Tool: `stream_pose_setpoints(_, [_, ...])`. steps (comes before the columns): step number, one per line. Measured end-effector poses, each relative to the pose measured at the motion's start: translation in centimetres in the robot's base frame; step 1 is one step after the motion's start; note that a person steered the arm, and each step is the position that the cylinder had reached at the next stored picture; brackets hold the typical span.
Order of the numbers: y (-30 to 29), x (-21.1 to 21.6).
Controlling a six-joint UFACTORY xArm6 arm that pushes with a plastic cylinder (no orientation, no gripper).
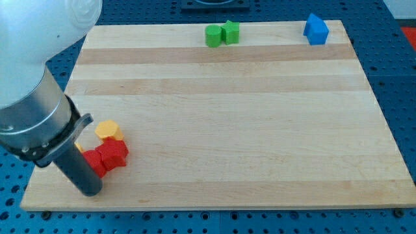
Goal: Separate the red blocks from yellow blocks
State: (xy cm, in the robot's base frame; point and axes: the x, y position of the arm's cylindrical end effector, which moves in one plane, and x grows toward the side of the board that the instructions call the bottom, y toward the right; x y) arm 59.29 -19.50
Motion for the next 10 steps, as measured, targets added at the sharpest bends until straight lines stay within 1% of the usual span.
stream_pose_setpoints(2, [0.7, -3.4])
stream_pose_setpoints(3, [2.3, -3.5])
stream_pose_setpoints(4, [0.3, -3.5])
stream_pose_setpoints(5, [-2.9, -3.5])
stream_pose_setpoints(6, [-3.8, -3.1])
stream_pose_setpoints(7, [-4.9, -3.5])
stream_pose_setpoints(8, [-5.0, -5.7])
stream_pose_setpoints(9, [-3.5, -7.2])
stream_pose_setpoints(10, [1.4, -7.4])
